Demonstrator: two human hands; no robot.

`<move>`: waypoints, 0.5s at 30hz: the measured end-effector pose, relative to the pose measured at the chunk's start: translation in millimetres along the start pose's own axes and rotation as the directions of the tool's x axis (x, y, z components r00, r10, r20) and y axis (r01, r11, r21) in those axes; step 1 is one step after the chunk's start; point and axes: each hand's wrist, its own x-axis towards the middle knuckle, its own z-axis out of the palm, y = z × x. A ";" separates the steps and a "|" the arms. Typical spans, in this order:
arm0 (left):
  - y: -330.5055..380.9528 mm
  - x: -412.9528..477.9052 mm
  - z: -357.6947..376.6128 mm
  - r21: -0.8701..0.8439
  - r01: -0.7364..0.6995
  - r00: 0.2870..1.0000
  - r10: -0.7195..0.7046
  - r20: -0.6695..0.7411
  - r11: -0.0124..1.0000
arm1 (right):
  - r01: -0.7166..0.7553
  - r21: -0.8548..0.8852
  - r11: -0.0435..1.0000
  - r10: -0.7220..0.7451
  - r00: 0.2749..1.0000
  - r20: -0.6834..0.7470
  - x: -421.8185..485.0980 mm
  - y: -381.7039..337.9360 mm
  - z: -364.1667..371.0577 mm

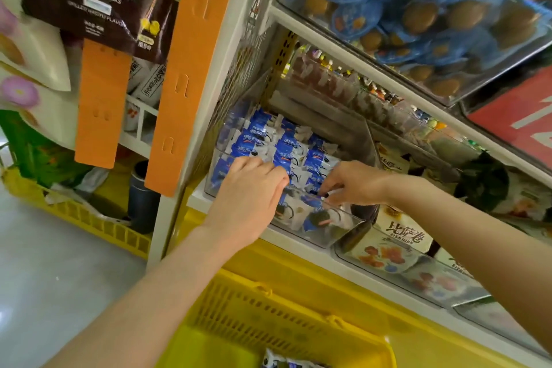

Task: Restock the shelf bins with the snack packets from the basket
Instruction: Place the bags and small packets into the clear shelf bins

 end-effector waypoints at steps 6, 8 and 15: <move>-1.2 -0.7 0.1 -0.006 -0.002 1.000 0.002 0.003 1.000 | 0.039 0.161 0.986 -0.033 0.999 -0.043 -3.4 4.3 6.8; -0.3 -0.9 -0.4 -0.014 -0.003 1.000 0.003 0.003 1.000 | 0.018 0.111 0.994 -0.021 1.000 0.023 -5.4 3.0 10.9; -0.5 -1.2 -0.4 0.002 0.006 1.000 -0.006 0.025 1.000 | -0.011 0.371 0.929 -0.013 0.998 0.061 -23.6 -12.9 22.3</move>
